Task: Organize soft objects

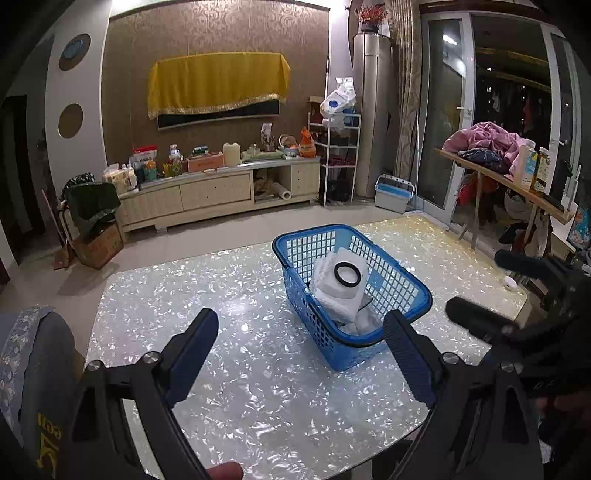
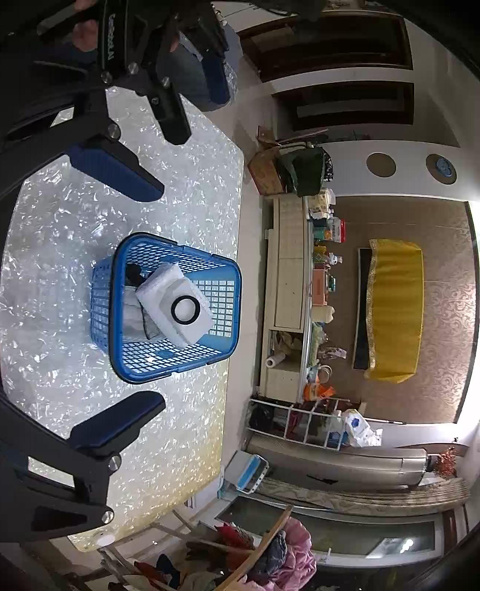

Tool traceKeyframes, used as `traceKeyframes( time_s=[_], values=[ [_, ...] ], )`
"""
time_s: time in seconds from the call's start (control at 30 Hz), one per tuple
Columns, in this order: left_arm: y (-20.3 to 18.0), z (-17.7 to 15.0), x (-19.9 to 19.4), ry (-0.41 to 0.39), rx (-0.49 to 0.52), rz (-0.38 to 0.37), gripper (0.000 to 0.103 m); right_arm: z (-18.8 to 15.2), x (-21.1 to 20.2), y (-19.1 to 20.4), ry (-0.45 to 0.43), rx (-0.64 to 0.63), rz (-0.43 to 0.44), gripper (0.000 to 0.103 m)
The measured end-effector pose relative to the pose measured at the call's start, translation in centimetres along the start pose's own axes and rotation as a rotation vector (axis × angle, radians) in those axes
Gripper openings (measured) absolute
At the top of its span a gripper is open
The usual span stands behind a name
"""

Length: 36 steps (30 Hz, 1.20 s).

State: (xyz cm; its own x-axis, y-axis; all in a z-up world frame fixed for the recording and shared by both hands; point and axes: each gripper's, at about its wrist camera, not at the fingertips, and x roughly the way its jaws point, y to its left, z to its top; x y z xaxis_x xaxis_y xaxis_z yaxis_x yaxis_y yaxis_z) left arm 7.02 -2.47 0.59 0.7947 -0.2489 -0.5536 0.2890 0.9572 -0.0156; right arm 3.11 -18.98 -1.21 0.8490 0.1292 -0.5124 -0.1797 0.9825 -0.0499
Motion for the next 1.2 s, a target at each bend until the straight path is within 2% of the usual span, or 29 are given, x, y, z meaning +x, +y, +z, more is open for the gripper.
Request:
traceKeyframes(
  time_s=[0.3, 1.2],
  values=[
    [-1.5, -0.9, -2.2, -0.046, 0.027, 0.010, 0.090, -0.3, -0.4, -0.7, -0.010, 0.043, -0.004, 0.103],
    [-0.7, -1.6, -3.0, -0.046, -0.017, 0.016, 0.090, -1.3, -1.0, -0.2, -0.030, 0.041, 0.016, 0.103]
  ],
)
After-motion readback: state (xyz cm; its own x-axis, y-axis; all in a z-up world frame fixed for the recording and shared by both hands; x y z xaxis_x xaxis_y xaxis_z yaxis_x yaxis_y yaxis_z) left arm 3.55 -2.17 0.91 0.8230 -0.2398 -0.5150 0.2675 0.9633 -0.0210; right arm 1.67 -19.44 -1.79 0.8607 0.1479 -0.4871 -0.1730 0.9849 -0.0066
